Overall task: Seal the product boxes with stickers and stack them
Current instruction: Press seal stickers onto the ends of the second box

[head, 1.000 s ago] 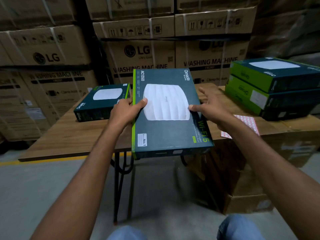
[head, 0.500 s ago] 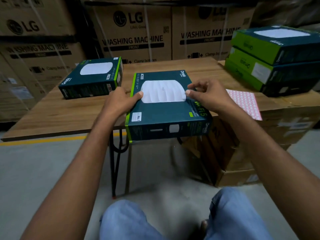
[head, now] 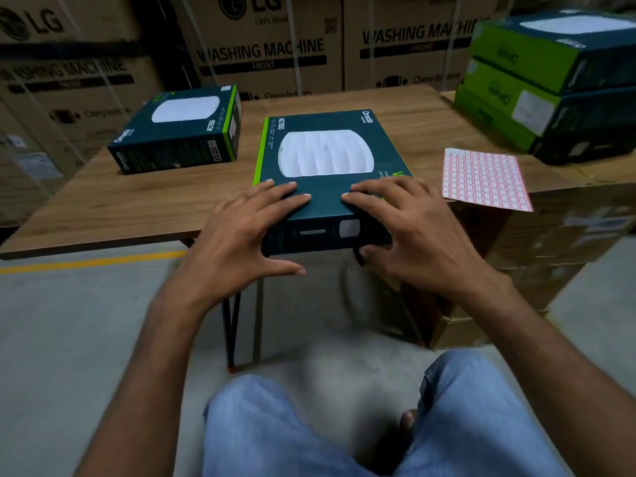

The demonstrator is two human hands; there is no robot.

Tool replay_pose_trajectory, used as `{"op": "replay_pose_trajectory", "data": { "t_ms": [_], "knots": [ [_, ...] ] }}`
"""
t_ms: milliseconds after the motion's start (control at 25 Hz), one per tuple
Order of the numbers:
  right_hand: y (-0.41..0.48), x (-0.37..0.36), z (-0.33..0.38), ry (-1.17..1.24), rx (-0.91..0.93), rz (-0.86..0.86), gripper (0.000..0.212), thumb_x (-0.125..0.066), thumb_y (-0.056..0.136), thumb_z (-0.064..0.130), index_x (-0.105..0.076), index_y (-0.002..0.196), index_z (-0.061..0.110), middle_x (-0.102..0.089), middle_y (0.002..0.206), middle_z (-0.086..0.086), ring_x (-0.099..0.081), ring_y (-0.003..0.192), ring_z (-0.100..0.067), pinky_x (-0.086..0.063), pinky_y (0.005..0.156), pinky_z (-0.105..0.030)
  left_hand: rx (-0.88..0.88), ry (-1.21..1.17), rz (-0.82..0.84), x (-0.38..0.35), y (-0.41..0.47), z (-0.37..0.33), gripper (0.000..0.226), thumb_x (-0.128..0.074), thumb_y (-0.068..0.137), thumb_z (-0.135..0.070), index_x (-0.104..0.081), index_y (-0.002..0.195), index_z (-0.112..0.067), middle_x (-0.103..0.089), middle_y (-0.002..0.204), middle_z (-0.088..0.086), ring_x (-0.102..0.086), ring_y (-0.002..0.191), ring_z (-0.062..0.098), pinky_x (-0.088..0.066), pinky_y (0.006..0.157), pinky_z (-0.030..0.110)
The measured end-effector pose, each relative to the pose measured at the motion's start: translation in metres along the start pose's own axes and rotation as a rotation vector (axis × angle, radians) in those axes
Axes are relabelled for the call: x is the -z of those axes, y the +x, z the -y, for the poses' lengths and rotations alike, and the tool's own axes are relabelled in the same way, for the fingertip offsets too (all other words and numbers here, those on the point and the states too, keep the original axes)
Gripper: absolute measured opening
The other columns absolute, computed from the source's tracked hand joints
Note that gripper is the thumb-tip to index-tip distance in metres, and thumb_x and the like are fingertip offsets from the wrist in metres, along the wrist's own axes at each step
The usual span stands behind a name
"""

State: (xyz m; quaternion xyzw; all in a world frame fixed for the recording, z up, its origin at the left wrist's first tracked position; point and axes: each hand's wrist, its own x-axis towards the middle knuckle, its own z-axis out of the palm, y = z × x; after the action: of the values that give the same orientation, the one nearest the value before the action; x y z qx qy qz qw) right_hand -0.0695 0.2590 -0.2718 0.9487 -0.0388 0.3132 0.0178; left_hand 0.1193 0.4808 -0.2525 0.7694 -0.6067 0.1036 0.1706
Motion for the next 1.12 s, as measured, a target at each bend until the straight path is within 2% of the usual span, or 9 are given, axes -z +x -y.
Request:
{"op": "replay_pose_trajectory", "data": {
  "t_ms": [80,120,280,480,600,720,920,1120],
  "knots": [
    [0.001,0.001,-0.003,-0.039,0.037,-0.004,0.075,-0.083,0.074,0.030,-0.059,0.144,0.023,-0.059,0.146,0.002,-0.055,0.129,-0.025,-0.042,0.099,-0.042,-0.048,0.004,-0.114,-0.008,-0.003,0.001,0.089,-0.090,0.076,-0.040,-0.051,0.154,-0.021,-0.049,0.159,0.002,-0.041,0.151,0.025,-0.036,0.121,0.049],
    [0.000,0.002,-0.004,-0.052,0.056,-0.010,0.074,-0.082,0.075,0.031,-0.059,0.144,0.022,-0.060,0.146,0.002,-0.055,0.129,-0.025,-0.042,0.098,-0.042,-0.062,-0.014,-0.160,-0.009,-0.004,0.001,0.083,-0.090,0.079,-0.034,-0.054,0.151,-0.016,-0.052,0.157,0.004,-0.044,0.149,0.025,-0.038,0.121,0.047],
    [0.003,0.021,-0.015,-0.012,0.090,-0.060,0.073,-0.080,0.082,0.037,-0.056,0.148,0.018,-0.059,0.149,0.000,-0.056,0.132,-0.025,-0.042,0.102,-0.042,-0.132,-0.004,-0.284,0.005,-0.004,-0.007,0.069,-0.085,0.088,-0.032,-0.057,0.147,-0.010,-0.056,0.153,0.007,-0.050,0.145,0.024,-0.045,0.115,0.052],
    [0.034,0.063,-0.032,0.028,0.026,-0.208,0.078,-0.070,0.088,0.054,-0.051,0.152,0.013,-0.060,0.146,-0.008,-0.053,0.132,-0.028,-0.041,0.105,-0.045,-0.191,0.152,-0.494,0.051,0.020,-0.011,0.069,-0.078,0.092,-0.034,-0.053,0.147,-0.001,-0.057,0.145,0.020,-0.057,0.133,0.033,-0.050,0.108,0.054],
    [0.057,0.085,-0.037,0.076,-0.015,-0.331,0.076,-0.069,0.089,0.056,-0.052,0.150,0.015,-0.056,0.148,-0.004,-0.048,0.136,-0.026,-0.043,0.108,-0.047,-0.192,0.162,-0.611,0.079,0.041,-0.012,0.068,-0.079,0.093,-0.033,-0.054,0.146,0.002,-0.057,0.139,0.025,-0.057,0.128,0.036,-0.052,0.105,0.054],
    [0.075,0.094,-0.033,0.076,-0.058,-0.434,0.072,-0.072,0.089,0.051,-0.054,0.149,0.016,-0.055,0.151,-0.002,-0.045,0.139,-0.026,-0.042,0.112,-0.045,-0.197,0.091,-0.664,0.096,0.061,-0.013,0.063,-0.081,0.093,-0.033,-0.059,0.142,0.001,-0.058,0.137,0.022,-0.059,0.126,0.034,-0.051,0.104,0.053],
    [0.090,0.096,-0.026,0.064,-0.099,-0.420,0.074,-0.066,0.085,0.054,-0.053,0.149,0.018,-0.052,0.153,-0.001,-0.041,0.143,-0.026,-0.041,0.114,-0.050,-0.210,0.017,-0.661,0.105,0.071,-0.017,0.057,-0.077,0.094,-0.035,-0.062,0.139,-0.002,-0.058,0.139,0.017,-0.057,0.130,0.029,-0.052,0.106,0.052],
    [0.094,0.088,-0.022,0.171,-0.178,-0.475,0.070,-0.069,0.082,0.055,-0.059,0.143,0.021,-0.049,0.155,-0.004,-0.038,0.147,-0.026,-0.034,0.118,-0.036,-0.190,-0.032,-0.704,0.104,0.070,-0.016,0.055,-0.082,0.090,-0.026,-0.064,0.136,-0.001,-0.057,0.139,0.019,-0.054,0.134,0.026,-0.049,0.113,0.039]
  ]
}}
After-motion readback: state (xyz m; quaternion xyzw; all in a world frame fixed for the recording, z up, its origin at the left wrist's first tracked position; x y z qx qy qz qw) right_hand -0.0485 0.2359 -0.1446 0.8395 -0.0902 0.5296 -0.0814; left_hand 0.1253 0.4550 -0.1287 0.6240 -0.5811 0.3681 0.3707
